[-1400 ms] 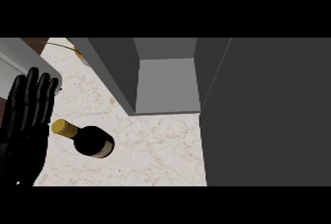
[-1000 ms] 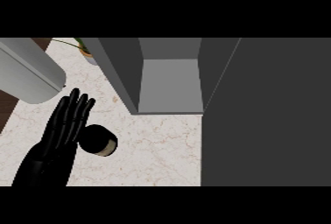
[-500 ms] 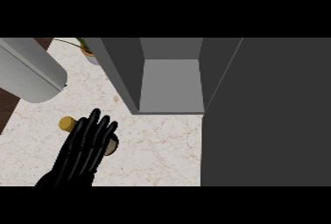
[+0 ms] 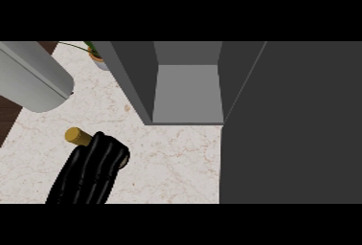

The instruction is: Pick up the wine, place it into the cabinet and close the cabinet

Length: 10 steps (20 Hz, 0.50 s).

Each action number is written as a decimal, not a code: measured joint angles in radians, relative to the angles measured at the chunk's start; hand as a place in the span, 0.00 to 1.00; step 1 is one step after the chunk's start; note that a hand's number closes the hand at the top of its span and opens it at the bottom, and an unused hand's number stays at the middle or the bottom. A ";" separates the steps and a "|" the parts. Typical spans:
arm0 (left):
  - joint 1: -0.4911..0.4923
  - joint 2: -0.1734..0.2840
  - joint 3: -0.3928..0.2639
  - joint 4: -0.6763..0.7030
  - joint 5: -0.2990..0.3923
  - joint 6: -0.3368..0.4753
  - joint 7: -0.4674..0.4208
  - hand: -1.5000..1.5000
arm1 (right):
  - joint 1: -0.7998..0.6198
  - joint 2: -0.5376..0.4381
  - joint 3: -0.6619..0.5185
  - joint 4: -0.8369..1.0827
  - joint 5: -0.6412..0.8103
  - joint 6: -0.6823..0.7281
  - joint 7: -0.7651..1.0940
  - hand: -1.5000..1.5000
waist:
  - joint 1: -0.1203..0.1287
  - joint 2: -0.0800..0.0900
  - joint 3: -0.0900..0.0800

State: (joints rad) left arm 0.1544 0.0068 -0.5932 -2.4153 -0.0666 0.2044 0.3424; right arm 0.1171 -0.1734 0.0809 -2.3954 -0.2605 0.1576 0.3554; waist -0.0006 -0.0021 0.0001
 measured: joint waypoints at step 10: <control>-0.034 0.022 0.015 -0.049 -0.022 0.089 0.134 0.00 | -0.072 0.007 -0.010 -0.007 0.005 -0.030 0.077 0.00 | 0.001 -0.001 0.000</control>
State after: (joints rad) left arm 0.1202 0.0290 -0.5780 -2.4642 -0.0891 0.2930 0.4767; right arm 0.0448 -0.1664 0.0708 -2.4022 -0.2557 0.1272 0.4328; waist 0.0001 -0.0027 0.0001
